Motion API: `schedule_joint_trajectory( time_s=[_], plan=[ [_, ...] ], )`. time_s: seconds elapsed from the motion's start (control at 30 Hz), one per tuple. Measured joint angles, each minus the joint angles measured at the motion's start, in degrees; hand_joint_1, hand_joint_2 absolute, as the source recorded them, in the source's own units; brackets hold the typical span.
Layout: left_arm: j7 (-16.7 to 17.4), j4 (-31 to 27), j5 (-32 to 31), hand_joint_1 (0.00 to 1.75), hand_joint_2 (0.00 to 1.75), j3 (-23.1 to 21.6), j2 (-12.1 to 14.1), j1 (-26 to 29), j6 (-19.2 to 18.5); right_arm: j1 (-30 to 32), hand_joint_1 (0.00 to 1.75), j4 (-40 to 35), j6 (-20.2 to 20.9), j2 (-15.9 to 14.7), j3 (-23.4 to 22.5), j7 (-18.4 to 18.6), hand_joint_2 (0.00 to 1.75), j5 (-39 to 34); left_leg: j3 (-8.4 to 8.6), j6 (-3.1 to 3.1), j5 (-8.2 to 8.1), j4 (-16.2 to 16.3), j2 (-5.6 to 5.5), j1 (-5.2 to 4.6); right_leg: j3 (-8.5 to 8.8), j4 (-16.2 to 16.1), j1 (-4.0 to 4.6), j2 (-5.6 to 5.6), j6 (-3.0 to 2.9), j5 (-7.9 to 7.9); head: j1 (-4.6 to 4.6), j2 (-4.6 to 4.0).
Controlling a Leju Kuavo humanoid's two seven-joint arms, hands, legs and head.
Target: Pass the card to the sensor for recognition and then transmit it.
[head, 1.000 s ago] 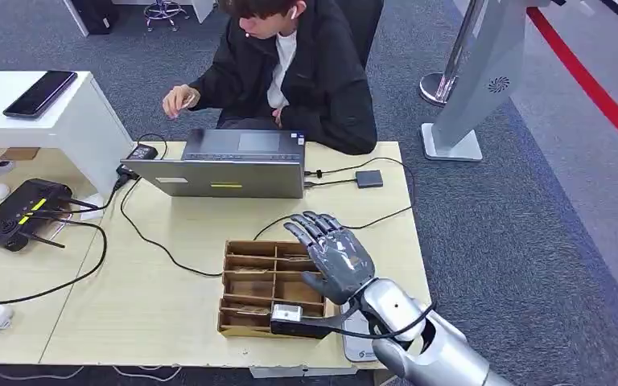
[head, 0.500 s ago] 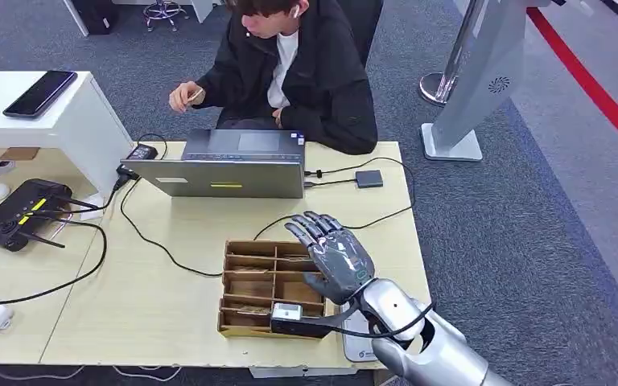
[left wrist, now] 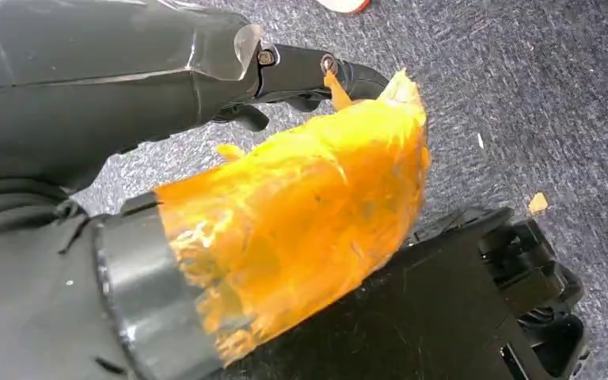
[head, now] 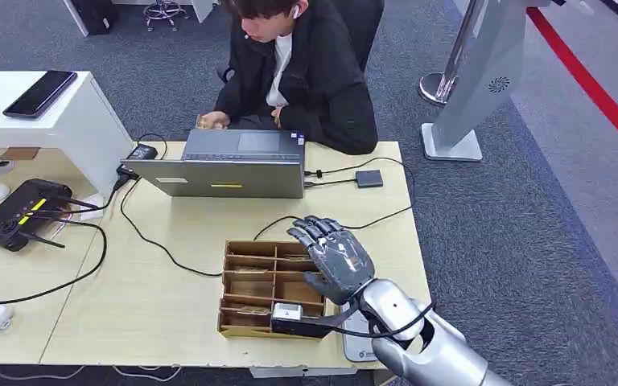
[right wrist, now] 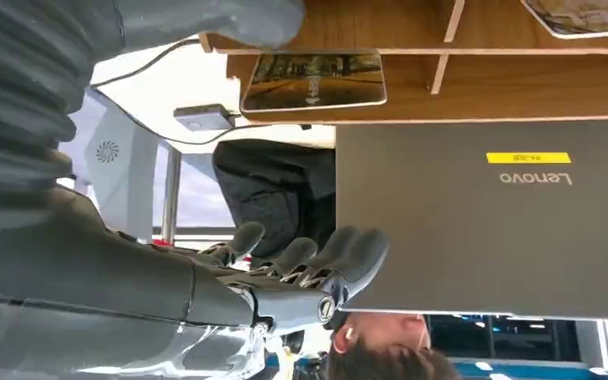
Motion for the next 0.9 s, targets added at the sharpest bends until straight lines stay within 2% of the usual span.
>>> schedule_joint_trajectory(
  time_s=[0.9],
  plan=[
    [0.0,0.0,0.17,0.0,0.0,-0.02,0.0,-0.01,0.15,0.0,0.44,1.14,0.42,0.44,0.0,0.0,1.75,0.0,0.0,0.0,0.0,0.0,0.0,0.0,0.0,0.0,0.0,0.0,0.0,0.0,0.0,0.0]
  ],
)
